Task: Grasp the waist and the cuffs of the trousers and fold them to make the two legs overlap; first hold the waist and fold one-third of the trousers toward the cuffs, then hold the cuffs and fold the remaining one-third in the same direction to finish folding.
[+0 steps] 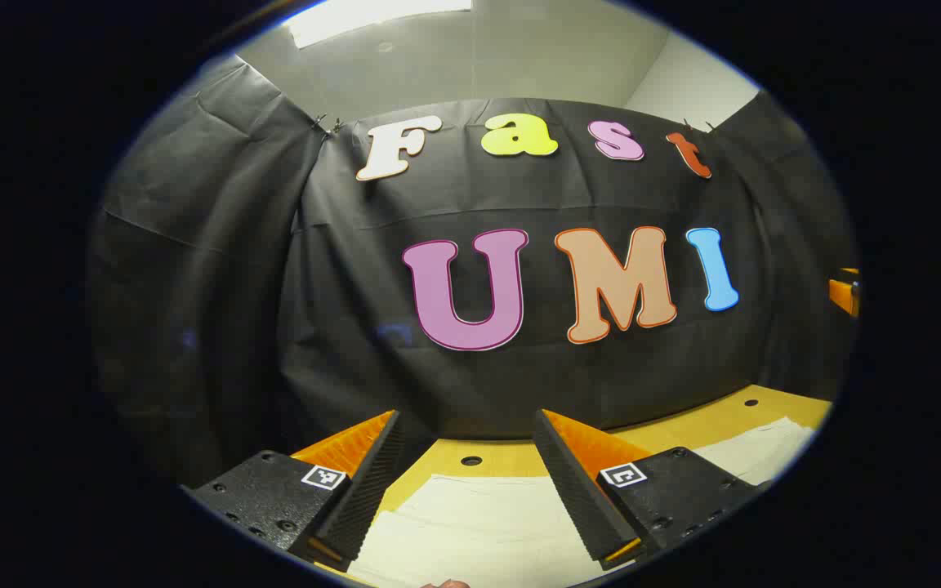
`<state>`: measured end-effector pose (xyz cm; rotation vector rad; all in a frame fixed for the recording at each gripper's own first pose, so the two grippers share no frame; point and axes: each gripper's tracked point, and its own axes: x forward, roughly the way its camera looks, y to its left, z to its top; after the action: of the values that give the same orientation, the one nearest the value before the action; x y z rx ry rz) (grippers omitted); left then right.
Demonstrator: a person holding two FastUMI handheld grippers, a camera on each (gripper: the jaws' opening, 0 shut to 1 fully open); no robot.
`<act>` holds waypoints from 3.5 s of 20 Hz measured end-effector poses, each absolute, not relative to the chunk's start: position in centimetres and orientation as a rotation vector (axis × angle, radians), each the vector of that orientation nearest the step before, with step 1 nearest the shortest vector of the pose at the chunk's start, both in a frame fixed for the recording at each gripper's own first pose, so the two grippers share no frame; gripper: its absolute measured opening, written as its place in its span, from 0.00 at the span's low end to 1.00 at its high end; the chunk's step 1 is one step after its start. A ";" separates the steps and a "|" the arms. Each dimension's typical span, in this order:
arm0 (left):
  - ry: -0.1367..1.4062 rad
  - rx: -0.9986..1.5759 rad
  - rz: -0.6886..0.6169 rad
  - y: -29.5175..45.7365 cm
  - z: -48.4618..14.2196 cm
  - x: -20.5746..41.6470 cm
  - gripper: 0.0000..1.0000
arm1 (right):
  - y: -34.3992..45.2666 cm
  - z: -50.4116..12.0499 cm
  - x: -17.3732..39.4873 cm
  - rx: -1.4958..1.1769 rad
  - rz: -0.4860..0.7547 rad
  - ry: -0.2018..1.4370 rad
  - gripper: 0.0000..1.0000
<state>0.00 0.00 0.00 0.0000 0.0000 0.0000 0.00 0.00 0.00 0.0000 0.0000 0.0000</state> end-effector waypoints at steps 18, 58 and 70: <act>0.029 0.021 0.007 1.3 -1.8 -0.5 0.96 | 0.7 -0.3 -0.3 0.007 0.005 0.005 0.97; 0.656 1.141 -0.763 7.3 -31.7 -12.3 0.98 | 1.6 -7.7 -2.8 -0.033 -0.005 0.167 0.97; 0.631 1.225 -0.813 5.9 -32.9 -8.8 0.91 | -0.8 -8.9 -3.1 -0.047 -0.062 0.194 0.97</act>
<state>-8.79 5.94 -32.86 1.2255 0.6310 -0.8128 -3.12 -0.78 -8.85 -0.0467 0.1935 -0.0622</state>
